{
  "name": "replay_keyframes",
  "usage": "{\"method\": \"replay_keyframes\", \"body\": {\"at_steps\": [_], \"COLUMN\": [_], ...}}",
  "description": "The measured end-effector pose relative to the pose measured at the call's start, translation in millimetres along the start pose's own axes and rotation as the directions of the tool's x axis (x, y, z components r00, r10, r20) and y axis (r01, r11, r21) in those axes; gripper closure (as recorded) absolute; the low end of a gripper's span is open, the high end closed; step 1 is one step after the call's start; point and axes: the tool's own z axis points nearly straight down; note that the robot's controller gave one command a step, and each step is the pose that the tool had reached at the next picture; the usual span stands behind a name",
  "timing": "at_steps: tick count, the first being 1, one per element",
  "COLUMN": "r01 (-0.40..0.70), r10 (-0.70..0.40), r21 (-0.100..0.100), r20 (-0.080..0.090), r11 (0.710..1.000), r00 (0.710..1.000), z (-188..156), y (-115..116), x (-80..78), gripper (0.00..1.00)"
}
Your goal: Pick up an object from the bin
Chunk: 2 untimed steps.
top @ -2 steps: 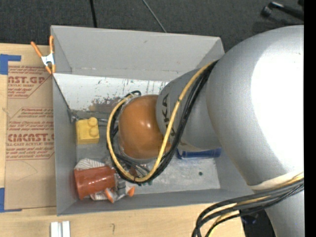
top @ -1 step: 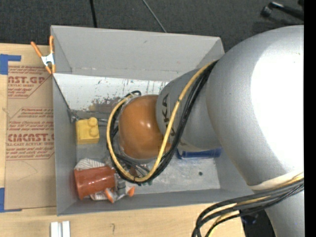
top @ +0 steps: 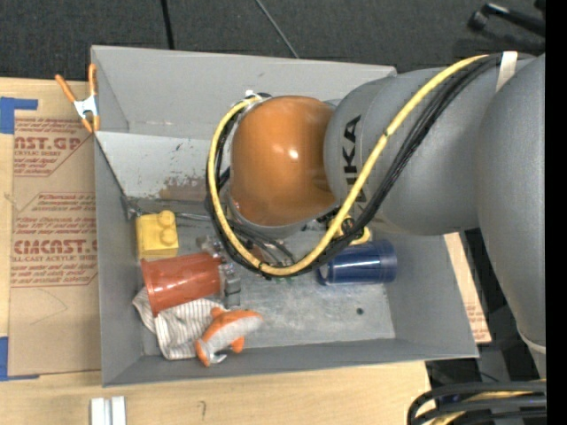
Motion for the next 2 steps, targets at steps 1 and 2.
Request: {"method": "replay_keyframes", "body": {"at_steps": [1, 2], "r01": [0.000, -0.009], "r10": [0.000, 0.009], "r21": [0.000, 0.001], "r20": [0.000, -0.007], "r11": [1.000, 1.000], "r00": [1.000, 1.000], "z": [0, -42], "y": [0, -2], "x": [0.0, -9.2], "gripper": [1.00, 1.00]}}
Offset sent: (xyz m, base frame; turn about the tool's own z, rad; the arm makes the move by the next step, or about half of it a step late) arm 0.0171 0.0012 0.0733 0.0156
